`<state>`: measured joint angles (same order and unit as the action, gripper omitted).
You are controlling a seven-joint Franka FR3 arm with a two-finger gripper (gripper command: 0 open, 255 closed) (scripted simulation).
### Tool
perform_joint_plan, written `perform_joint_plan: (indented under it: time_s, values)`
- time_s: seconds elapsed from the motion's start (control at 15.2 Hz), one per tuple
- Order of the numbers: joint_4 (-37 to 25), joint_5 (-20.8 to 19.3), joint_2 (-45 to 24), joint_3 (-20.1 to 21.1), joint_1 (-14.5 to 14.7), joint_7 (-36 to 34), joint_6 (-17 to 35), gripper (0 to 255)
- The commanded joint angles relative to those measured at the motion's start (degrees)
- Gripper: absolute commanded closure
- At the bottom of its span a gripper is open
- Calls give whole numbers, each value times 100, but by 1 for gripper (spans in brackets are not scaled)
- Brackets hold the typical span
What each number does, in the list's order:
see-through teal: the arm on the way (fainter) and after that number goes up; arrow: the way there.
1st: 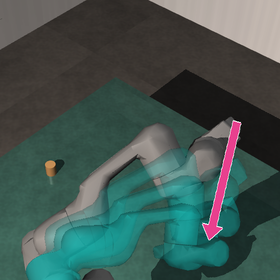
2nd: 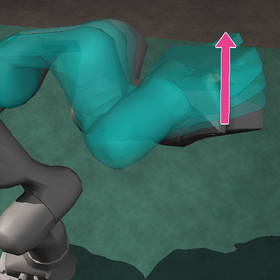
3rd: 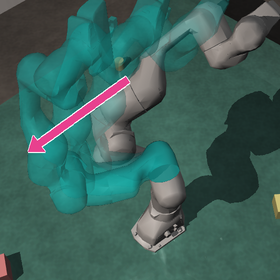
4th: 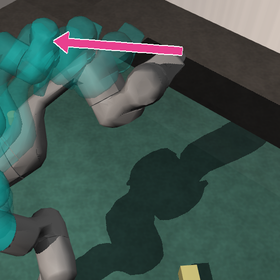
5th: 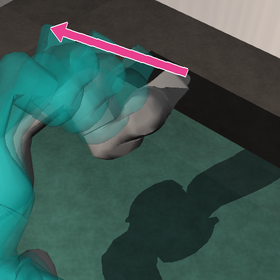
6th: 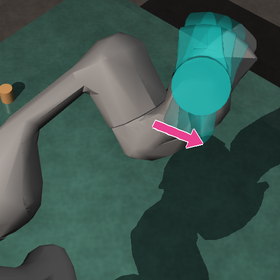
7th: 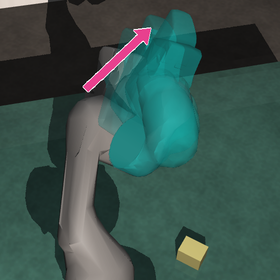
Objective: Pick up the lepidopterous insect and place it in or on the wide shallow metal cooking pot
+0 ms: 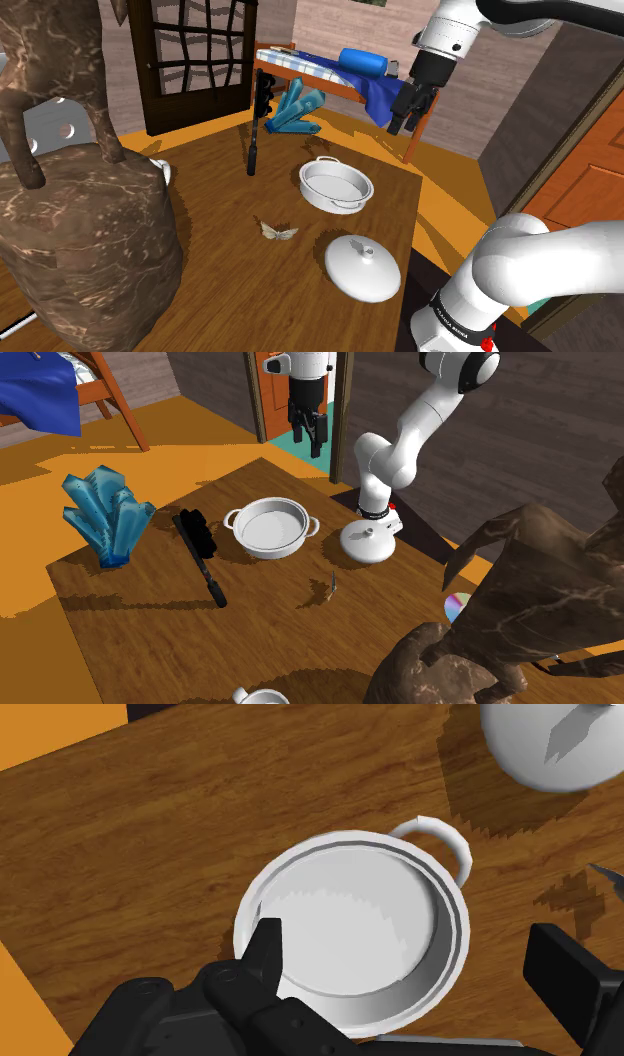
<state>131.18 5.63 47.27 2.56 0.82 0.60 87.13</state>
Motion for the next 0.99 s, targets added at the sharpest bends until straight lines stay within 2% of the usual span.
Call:
perform_joint_plan:
  time_s: [0.0,0.46,0.92]
  values:
    - [0,0,0,0,0,0,0,0]
    - [911,323,173,839,437,-195,1346,0]
    - [1535,567,-68,1787,844,-445,2803,0]
